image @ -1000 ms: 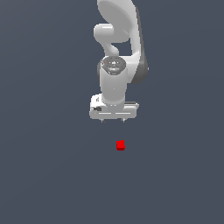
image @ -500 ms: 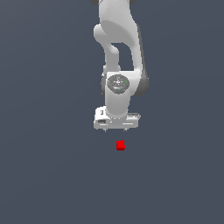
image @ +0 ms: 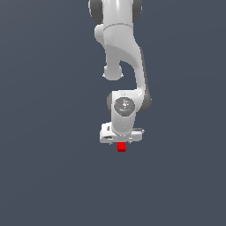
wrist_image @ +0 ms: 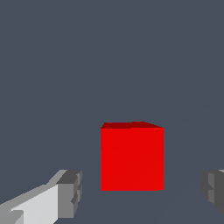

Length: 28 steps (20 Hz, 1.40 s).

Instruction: Pick up the red cube and move it to a goal position.

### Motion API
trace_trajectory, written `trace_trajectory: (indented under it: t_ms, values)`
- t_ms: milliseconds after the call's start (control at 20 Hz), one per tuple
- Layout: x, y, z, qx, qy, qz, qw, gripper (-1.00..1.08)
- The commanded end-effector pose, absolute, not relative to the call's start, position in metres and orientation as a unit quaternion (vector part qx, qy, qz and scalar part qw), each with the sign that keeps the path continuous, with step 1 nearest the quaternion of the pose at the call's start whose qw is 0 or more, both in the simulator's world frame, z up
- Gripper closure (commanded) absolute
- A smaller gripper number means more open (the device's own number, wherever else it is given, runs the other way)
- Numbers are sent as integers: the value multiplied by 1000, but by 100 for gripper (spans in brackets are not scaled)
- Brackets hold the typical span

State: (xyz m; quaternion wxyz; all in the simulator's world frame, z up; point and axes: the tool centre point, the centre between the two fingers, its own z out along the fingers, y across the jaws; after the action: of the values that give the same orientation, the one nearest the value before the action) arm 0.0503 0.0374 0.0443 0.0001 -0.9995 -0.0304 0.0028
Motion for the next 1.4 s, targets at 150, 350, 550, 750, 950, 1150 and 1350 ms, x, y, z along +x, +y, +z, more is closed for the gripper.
trace_trajectory:
  t_ms: [150,350,550,750,950,1150,1350]
  values:
    - [61,43,26,-999,-35,1,0,-92]
    - [65,45,20,-999,-36,0,0,-92]
    - [65,45,20,-999,-36,0,0,108]
    - [65,45,20,-999,-36,0,0,108]
    - [65,45,20,-999,-36,0,0,108]
    - [64,44,21,-999,-36,0,0,108]
    - [60,38,26,-999,-36,0,0,108]
